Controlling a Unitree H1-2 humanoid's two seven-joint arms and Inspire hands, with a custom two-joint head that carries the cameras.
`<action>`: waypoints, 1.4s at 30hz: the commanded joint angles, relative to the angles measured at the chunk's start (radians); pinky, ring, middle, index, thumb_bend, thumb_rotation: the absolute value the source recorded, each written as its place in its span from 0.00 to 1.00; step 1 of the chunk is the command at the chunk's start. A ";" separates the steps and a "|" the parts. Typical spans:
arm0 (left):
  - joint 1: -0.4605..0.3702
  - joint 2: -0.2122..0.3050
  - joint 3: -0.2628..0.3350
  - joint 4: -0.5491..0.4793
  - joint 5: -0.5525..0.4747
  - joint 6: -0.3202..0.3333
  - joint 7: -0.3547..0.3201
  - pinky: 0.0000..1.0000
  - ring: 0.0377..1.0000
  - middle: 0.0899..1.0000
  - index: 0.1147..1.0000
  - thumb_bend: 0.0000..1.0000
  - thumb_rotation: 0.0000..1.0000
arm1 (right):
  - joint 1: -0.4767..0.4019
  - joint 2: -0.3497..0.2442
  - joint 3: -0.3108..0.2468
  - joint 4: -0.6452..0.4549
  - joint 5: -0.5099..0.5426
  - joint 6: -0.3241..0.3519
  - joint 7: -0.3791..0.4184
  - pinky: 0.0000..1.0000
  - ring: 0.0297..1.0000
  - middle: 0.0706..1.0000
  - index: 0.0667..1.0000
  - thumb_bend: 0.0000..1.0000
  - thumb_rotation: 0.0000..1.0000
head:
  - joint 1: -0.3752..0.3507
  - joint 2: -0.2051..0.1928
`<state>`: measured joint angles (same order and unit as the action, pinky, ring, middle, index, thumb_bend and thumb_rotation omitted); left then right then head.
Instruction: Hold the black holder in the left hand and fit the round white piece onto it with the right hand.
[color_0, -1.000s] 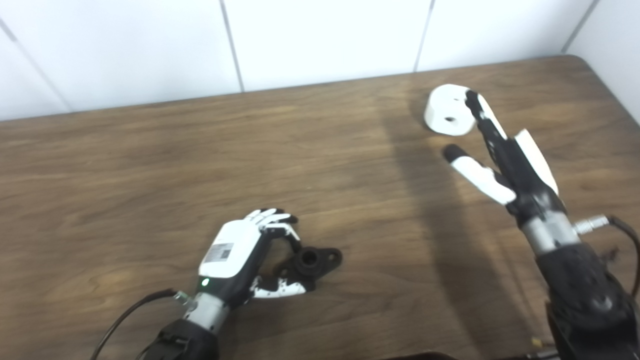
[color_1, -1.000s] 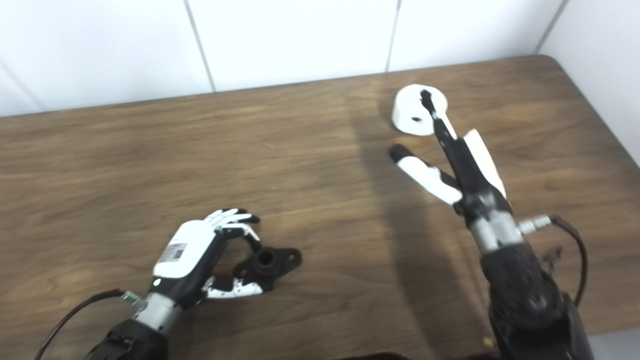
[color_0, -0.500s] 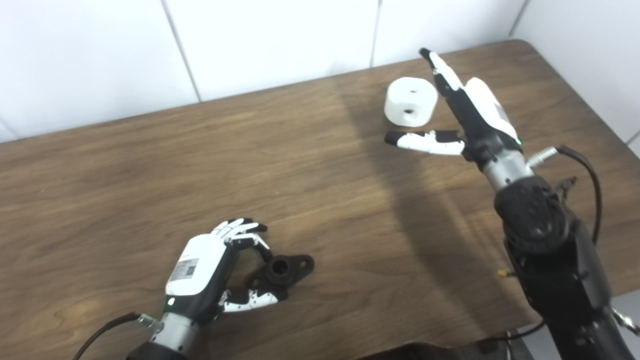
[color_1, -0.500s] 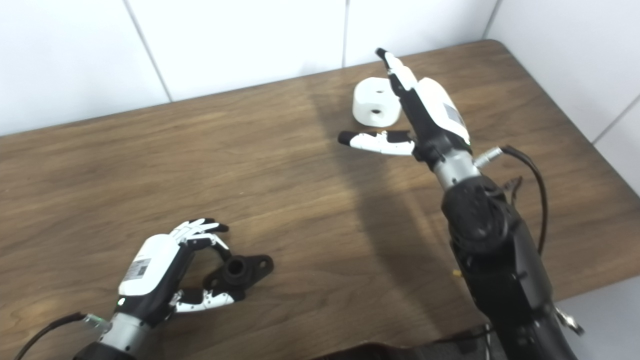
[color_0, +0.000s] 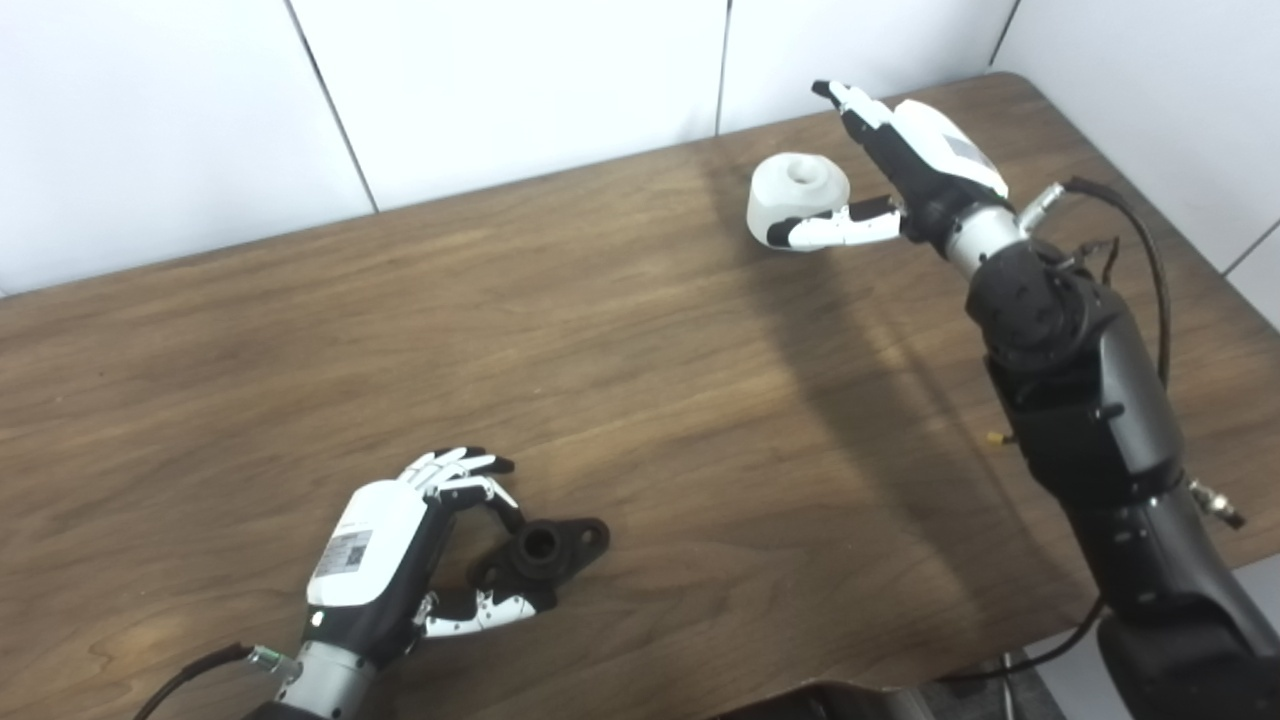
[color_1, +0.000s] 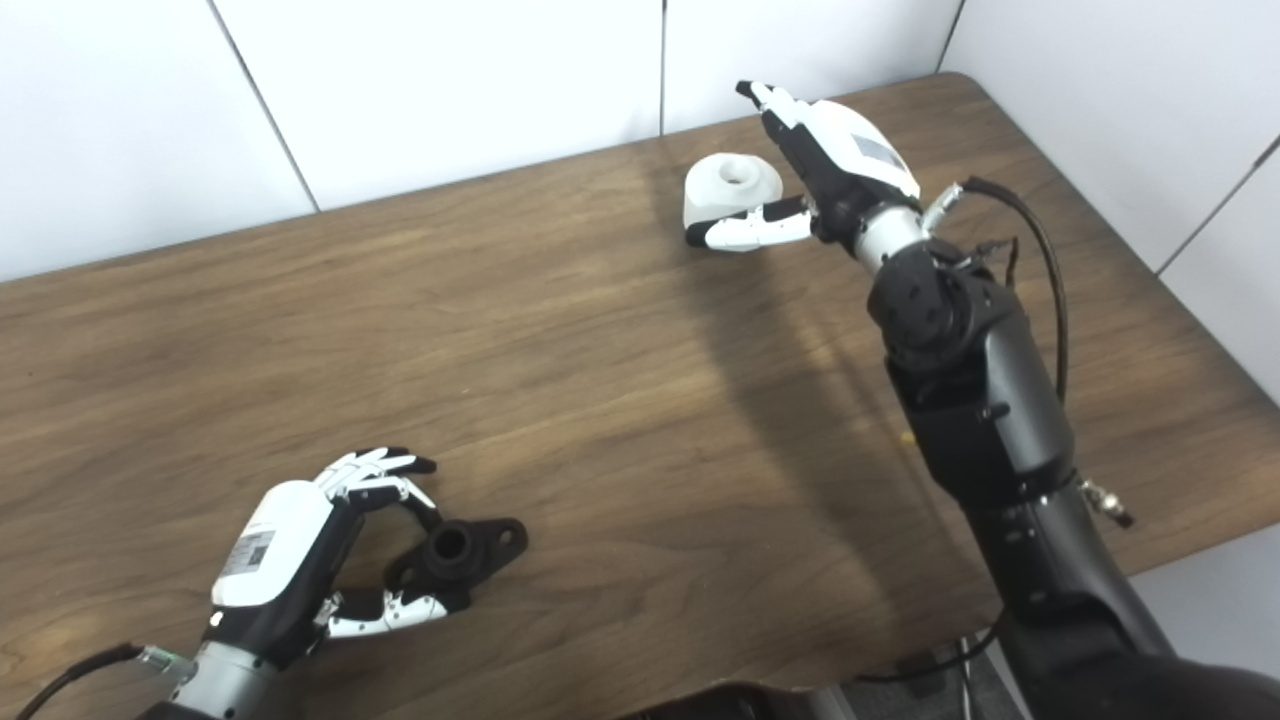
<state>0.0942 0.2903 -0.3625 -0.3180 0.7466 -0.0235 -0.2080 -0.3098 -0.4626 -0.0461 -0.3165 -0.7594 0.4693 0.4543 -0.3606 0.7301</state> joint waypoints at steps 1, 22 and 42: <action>0.039 0.027 0.003 0.035 0.004 0.038 -0.046 0.88 0.87 0.78 0.42 0.52 0.05 | -0.063 -0.043 0.001 0.023 -0.018 0.000 0.005 0.97 1.00 1.00 0.97 0.74 0.47 | 0.001 0.002; 0.040 0.000 -0.005 0.004 0.017 0.055 -0.056 0.88 0.87 0.78 0.42 0.52 0.05 | -0.195 -0.159 0.124 0.259 -0.014 -0.006 0.026 1.00 1.00 0.96 0.91 0.76 0.41 | 0.021 0.021; 0.041 -0.011 -0.012 -0.020 0.021 0.085 -0.069 0.86 0.88 0.80 0.42 0.52 0.05 | -0.235 -0.168 0.189 0.328 0.008 -0.007 0.015 0.98 0.97 0.91 0.82 0.73 0.36 | 0.035 0.030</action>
<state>0.1036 0.2691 -0.3648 -0.3516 0.7607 0.0196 -0.2212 -0.4906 -0.6075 0.1521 0.0439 -0.7431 0.4595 0.4911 -0.3252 0.7593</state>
